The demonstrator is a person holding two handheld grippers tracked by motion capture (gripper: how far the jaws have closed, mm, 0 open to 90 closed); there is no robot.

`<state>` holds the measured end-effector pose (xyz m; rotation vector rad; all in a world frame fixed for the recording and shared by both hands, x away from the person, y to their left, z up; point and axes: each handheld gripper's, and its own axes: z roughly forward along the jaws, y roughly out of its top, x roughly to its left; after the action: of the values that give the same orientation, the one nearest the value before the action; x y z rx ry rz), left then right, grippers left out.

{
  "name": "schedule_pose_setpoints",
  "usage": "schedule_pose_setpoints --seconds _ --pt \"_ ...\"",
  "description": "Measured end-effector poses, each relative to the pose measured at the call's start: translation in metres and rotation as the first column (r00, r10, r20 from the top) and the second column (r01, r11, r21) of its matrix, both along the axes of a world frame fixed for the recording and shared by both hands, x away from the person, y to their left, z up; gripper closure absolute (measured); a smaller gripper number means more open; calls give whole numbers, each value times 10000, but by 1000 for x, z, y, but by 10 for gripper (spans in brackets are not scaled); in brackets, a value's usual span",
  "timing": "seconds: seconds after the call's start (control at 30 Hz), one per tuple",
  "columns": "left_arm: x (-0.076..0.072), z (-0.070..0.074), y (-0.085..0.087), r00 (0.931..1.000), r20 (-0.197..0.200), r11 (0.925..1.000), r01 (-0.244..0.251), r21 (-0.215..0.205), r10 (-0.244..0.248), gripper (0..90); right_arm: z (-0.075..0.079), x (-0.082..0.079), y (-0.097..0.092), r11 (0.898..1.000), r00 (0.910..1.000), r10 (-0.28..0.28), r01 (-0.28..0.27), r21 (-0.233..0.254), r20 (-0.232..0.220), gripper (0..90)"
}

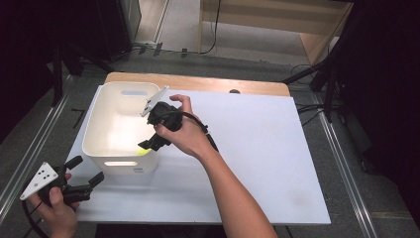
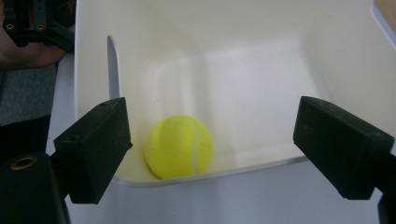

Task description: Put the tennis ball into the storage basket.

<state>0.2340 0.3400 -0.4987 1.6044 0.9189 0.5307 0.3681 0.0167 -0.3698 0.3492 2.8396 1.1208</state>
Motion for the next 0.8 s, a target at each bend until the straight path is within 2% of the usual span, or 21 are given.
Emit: schedule_pose_setpoints --seconds 0.03,0.1,0.2,0.4,0.43,0.47,0.63,0.8 --pt "0 0 0 10000 14 10000 -5 -2 5 0 0 -3 -6 9995 9998 -201 201 241 10 96" --pt "0 0 0 10000 19 10000 -11 51 11 0 0 -4 -10 9989 9997 -221 215 419 132 95" --pt "0 0 0 10000 20 10000 2 64 -2 0 1 -7 -17 9981 9989 -367 352 501 302 87" --pt "0 0 0 10000 2 10000 -12 98 12 0 -2 -9 -28 9959 9974 -647 625 650 325 69" --pt "0 0 0 10000 6 9999 -9 105 9 0 -4 -9 -32 9953 9970 -736 718 652 255 11" --pt "0 0 0 10000 3 9999 -5 105 5 0 -5 -9 -34 9948 9967 -767 747 699 255 10" --pt "0 0 0 10000 2 10000 10 92 -10 0 -9 -13 -44 9905 9917 -1196 1160 740 462 0" --pt "0 0 0 10000 23 10000 -16 92 15 0 -11 -16 -55 9839 9867 -1592 1558 879 337 0"
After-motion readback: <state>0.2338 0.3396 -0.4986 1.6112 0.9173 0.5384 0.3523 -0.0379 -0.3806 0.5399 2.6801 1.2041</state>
